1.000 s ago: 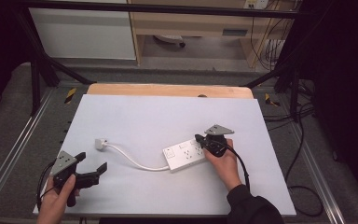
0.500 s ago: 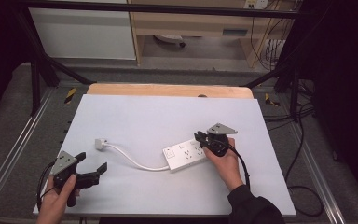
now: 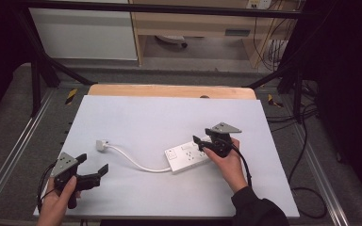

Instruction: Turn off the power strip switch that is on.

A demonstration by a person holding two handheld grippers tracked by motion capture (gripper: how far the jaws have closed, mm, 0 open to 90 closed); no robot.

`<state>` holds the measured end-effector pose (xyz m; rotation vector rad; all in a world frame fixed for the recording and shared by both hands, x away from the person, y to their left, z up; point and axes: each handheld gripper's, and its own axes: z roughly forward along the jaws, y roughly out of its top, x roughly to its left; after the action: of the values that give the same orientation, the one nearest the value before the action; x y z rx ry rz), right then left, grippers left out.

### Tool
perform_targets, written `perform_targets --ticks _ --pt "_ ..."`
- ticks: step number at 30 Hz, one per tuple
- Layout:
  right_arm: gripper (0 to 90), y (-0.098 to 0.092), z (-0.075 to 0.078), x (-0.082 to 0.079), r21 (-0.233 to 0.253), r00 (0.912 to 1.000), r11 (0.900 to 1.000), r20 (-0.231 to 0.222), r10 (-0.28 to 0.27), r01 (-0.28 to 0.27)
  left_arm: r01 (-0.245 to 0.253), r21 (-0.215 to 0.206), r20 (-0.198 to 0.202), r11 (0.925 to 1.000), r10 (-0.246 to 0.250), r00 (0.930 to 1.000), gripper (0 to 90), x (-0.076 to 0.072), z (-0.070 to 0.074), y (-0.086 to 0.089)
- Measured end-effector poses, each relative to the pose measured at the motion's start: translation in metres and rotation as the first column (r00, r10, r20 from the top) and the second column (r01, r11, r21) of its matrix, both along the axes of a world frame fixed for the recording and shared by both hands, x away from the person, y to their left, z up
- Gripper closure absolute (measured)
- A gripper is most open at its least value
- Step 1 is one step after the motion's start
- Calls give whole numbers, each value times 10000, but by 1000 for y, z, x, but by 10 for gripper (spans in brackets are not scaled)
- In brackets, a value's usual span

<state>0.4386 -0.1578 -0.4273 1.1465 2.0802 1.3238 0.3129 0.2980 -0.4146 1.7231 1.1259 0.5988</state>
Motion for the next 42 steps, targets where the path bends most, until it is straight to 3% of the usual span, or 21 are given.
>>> perform_targets --ticks 10,17,42 --pt "196 2 1 1 97 9996 9999 -291 64 -62 -9 27 -30 10000 9 10000 58 0 -1 0" --pt "33 6 3 0 -9 9998 10000 -213 -15 15 -31 -17 -15 10000 31 10000 58 0 0 0" --pt "59 -4 26 -8 35 10000 10000 2 73 -73 -28 5 -10 10000 28 10000 57 0 0 0"
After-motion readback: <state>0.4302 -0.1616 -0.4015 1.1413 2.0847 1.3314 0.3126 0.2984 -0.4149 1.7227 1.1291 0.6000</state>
